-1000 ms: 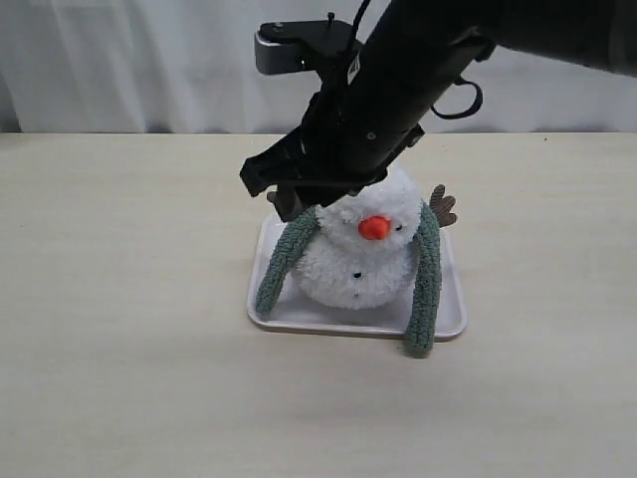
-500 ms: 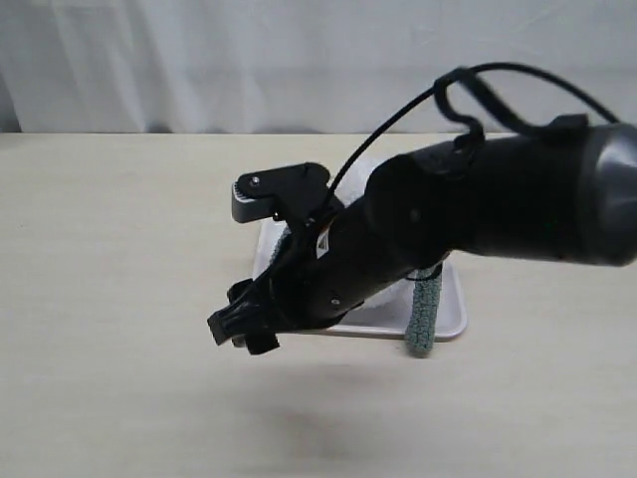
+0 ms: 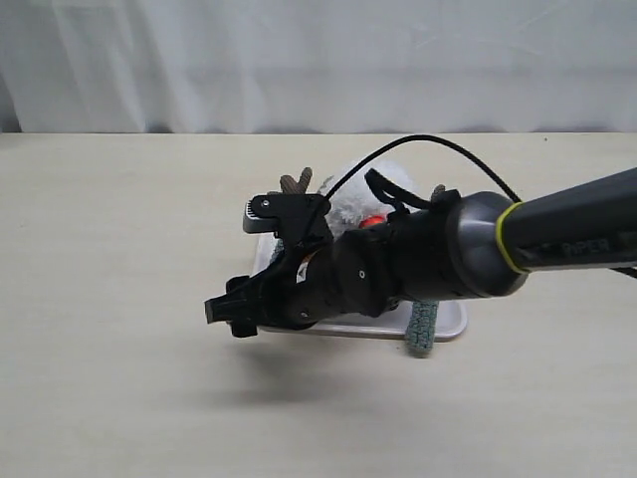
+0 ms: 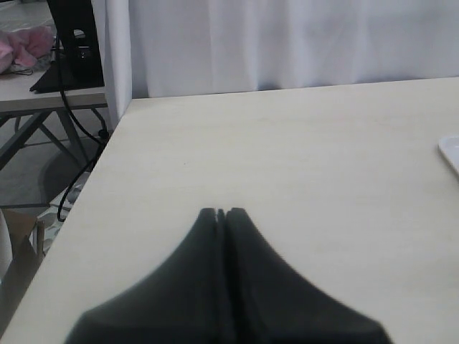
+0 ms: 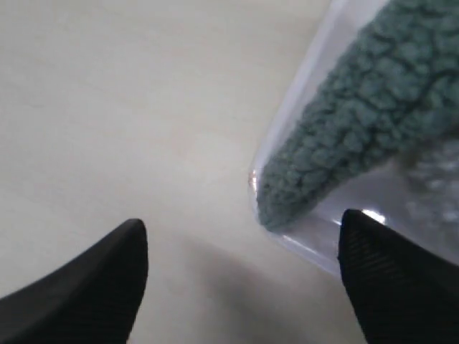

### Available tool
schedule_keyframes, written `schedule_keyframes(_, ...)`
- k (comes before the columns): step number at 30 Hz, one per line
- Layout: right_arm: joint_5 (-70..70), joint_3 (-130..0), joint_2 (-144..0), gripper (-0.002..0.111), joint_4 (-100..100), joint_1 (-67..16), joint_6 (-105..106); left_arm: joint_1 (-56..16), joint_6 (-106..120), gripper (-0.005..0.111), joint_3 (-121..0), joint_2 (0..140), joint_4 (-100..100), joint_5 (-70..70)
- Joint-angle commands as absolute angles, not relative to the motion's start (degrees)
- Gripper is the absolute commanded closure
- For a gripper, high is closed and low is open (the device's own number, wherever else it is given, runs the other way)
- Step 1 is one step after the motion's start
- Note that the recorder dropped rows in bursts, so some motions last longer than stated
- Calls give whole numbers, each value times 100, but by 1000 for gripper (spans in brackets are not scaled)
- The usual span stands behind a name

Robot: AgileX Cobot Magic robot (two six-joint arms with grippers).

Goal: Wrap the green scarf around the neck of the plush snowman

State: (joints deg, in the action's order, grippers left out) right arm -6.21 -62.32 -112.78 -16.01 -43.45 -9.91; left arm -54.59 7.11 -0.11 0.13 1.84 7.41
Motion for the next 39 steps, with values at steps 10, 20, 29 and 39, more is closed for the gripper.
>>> schedule_keyframes(10, 775, -6229, -11824, 40, -1817, -4319, -1006, -5471, 709, 107, 0, 0, 260, 561)
schedule_keyframes(20, 924, -6229, -11985, 78, -1883, -4319, -983, -5471, 709, 107, 0, 0, 260, 561)
schedule_keyframes(29, 740, -6229, -11881, 104, -1856, -4319, -959, -5471, 709, 107, 0, 0, 260, 561)
schedule_keyframes(39, -1073, -6229, -11252, 104, -1678, -4319, -175, -5471, 709, 107, 0, 0, 260, 561)
